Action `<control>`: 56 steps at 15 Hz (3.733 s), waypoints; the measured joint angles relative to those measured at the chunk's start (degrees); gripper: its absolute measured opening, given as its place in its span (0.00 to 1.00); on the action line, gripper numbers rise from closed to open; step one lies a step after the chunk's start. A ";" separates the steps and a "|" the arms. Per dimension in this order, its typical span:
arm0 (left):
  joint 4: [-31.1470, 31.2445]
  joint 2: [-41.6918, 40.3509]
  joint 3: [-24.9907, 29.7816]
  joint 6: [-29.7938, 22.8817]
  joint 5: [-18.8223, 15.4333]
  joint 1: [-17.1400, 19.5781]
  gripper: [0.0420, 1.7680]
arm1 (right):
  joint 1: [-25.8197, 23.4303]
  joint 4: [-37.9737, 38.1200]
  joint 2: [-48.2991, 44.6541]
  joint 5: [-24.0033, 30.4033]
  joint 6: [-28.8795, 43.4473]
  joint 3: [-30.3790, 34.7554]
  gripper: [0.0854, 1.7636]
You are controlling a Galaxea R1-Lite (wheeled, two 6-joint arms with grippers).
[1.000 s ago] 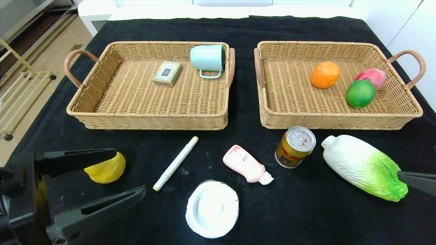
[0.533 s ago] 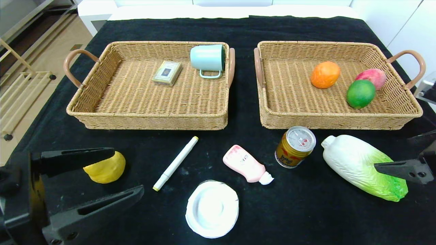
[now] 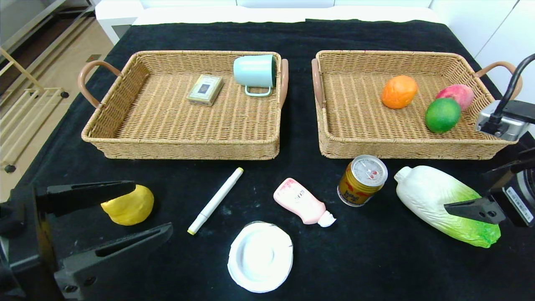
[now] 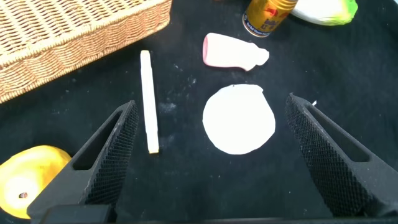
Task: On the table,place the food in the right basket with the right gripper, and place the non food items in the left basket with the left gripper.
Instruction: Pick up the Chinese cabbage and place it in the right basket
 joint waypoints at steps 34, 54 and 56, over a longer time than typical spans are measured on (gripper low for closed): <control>0.38 -0.44 1.61 4.28 -0.33 -0.65 0.97 | -1.19 -3.44 7.85 -3.55 -1.71 1.73 0.97; 0.07 -0.13 2.49 4.33 -0.28 -0.83 0.97 | -0.96 -2.47 4.55 -2.39 -1.05 0.66 0.73; 0.10 -0.21 2.51 4.30 -0.28 -0.83 0.97 | -0.74 -2.47 2.93 -2.19 -1.00 0.63 0.73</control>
